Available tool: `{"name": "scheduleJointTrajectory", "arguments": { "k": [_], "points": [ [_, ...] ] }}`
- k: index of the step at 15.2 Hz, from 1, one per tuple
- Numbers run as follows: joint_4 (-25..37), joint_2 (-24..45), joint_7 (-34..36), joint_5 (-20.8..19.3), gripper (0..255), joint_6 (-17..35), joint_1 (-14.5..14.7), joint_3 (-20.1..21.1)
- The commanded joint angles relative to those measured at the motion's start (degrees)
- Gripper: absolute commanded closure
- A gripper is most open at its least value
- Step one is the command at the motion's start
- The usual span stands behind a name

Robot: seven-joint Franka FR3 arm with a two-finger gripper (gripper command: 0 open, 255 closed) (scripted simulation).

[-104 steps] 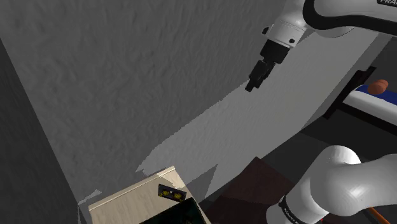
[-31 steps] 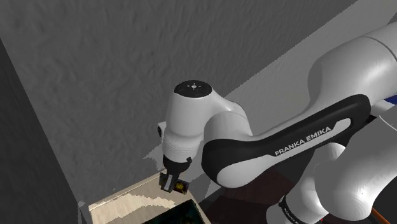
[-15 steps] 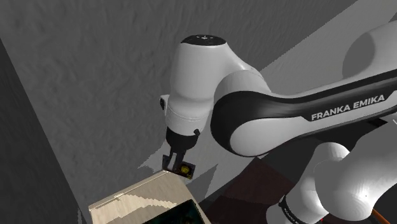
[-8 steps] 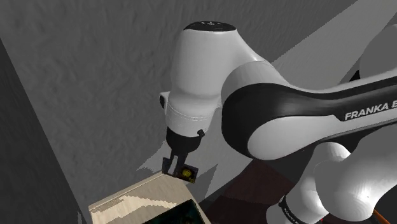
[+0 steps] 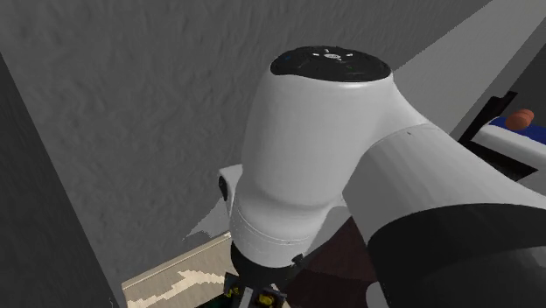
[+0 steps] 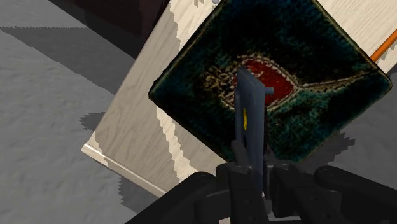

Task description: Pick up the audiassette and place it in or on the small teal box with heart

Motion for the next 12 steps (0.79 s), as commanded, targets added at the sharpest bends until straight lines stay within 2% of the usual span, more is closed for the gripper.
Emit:
{"name": "scheduleJointTrajectory", "arguments": {
  "k": [1, 12],
  "points": [
    [1.32, 0.42, 3.64, 0.32, 255, -0.65, 1.04, 2.55],
    [-4.45, 4.14, 5.35, -0.98, 255, 8.39, 0.4, 5.11]
  ]
}}
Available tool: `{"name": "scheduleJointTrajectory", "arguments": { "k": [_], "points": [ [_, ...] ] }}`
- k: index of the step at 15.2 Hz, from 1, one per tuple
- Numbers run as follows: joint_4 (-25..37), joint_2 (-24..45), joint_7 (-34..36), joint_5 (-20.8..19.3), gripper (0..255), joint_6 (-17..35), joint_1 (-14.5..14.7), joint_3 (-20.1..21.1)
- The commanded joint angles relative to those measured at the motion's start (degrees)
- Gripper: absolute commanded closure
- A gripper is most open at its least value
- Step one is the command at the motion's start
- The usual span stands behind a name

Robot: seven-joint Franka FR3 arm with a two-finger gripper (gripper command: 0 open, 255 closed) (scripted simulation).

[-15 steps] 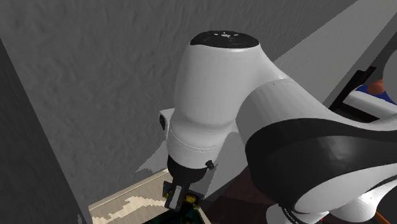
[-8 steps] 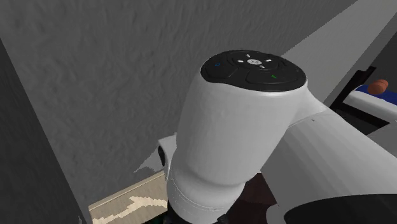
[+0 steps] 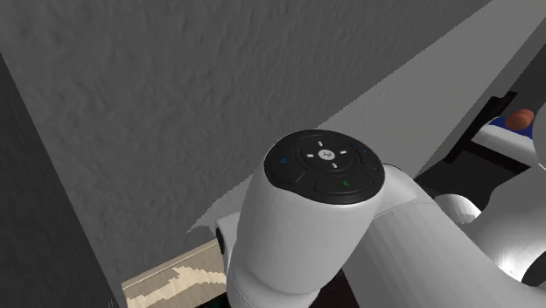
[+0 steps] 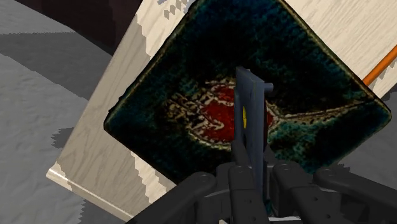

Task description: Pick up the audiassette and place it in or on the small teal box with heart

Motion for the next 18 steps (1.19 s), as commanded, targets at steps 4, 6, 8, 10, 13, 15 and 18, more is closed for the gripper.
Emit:
{"name": "scheduleJointTrajectory", "arguments": {
  "k": [4, 6, 8, 10, 13, 15, 18],
  "points": [
    [-1.61, 1.67, 0.7, -0.85, 255, 3.06, -0.44, 0.85],
    [-1.6, 1.68, 0.7, -0.86, 255, 3.06, -0.44, 0.85],
    [-1.6, 1.68, 0.7, -0.86, 255, 3.06, -0.44, 0.85],
    [-1.6, 1.68, 0.7, -0.86, 255, 3.05, -0.44, 0.84],
    [-1.6, 1.68, 0.7, -0.86, 0, 3.05, -0.44, 0.84],
    [-1.6, 1.68, 0.7, -0.86, 0, 3.05, -0.44, 0.84],
    [0.63, -0.66, -0.33, 0.33, 0, -1.16, 0.11, -0.34]
  ]
}}
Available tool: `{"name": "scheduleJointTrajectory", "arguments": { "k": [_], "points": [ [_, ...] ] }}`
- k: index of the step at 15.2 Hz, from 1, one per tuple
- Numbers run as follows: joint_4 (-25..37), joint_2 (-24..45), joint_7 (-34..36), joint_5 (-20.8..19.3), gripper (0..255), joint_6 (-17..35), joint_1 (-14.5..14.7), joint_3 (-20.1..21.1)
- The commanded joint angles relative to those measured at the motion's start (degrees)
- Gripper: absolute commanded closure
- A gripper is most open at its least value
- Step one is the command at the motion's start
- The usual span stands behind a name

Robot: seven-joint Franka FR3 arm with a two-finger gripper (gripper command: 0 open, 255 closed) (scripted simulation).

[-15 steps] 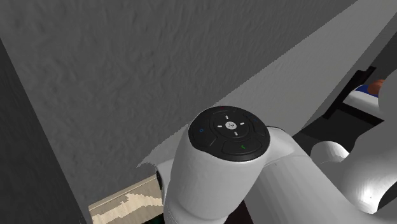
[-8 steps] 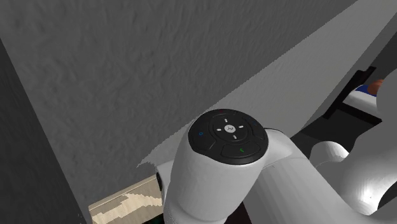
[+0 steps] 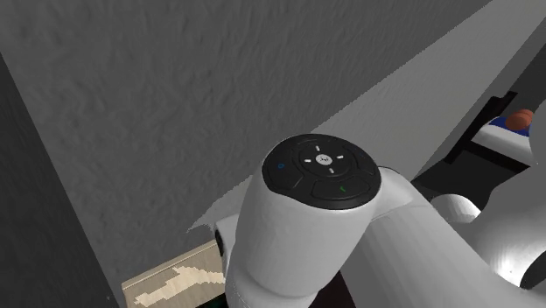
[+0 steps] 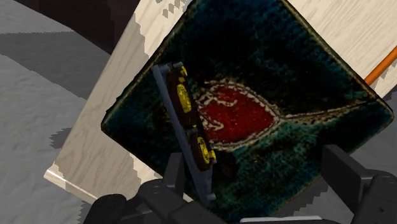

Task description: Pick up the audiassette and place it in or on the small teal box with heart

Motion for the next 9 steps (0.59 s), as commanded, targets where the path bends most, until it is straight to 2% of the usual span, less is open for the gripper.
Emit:
{"name": "scheduleJointTrajectory", "arguments": {
  "k": [1, 2, 9],
  "points": [
    [2.02, -2.1, -0.99, 0.99, 0, -3.88, 0.46, -1.16],
    [3.03, -2.79, -1.24, 1.24, 0, -5.5, 0.6, -1.58],
    [3.03, -2.79, -1.23, 1.23, 0, -5.5, 0.63, -1.6]
  ]
}}
